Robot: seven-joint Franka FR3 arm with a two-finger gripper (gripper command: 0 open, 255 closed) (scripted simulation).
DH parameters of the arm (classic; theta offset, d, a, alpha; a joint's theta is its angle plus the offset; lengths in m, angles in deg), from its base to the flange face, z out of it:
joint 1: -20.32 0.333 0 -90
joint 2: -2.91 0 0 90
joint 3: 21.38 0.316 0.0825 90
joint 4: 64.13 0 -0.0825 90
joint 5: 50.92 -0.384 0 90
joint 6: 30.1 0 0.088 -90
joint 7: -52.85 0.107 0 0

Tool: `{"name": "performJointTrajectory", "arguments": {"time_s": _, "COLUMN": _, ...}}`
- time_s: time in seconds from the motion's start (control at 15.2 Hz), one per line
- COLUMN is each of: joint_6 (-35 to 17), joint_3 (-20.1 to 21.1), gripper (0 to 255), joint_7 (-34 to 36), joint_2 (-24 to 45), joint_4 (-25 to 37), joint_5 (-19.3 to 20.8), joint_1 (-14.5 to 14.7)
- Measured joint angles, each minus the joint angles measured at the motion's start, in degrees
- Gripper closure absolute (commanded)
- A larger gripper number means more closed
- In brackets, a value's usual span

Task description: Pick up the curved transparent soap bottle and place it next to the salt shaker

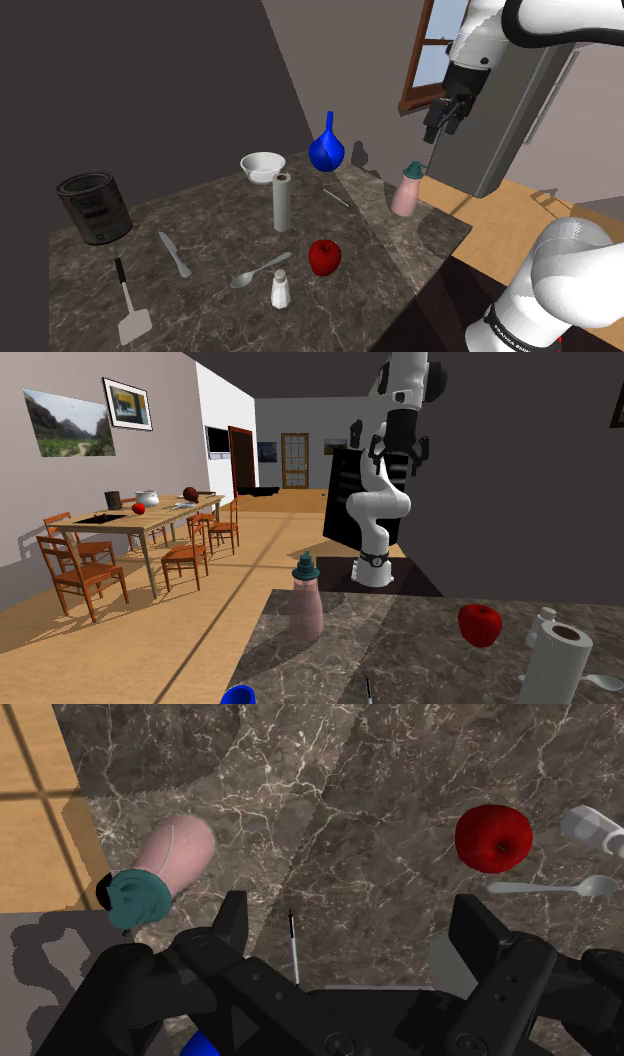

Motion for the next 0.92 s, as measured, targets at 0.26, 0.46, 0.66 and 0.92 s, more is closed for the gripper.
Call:
{"name": "performJointTrajectory", "arguments": {"time_s": 0.26, "joint_6": -1.49, "joint_3": -2.41, "gripper": 0, "joint_7": -2.35, "joint_2": 2.58, "joint_4": -0.13, "joint_5": 1.12, "joint_1": -0.47}}
{"name": "performJointTrajectory", "arguments": {"time_s": 0.46, "joint_6": -3.91, "joint_3": -5.21, "gripper": 0, "joint_7": -5.1, "joint_2": 6.81, "joint_4": -0.07, "joint_5": 2.21, "joint_1": -0.9}}
{"name": "performJointTrajectory", "arguments": {"time_s": 0.66, "joint_6": -6.79, "joint_3": -7.94, "gripper": 0, "joint_7": -7.78, "joint_2": 12.03, "joint_4": 0.45, "joint_5": 2.98, "joint_1": -1.17}}
{"name": "performJointTrajectory", "arguments": {"time_s": 0.92, "joint_6": -9.61, "joint_3": -12.06, "gripper": 0, "joint_7": -12.31, "joint_2": 20.26, "joint_4": 3.51, "joint_5": 3.59, "joint_1": -1.67}}
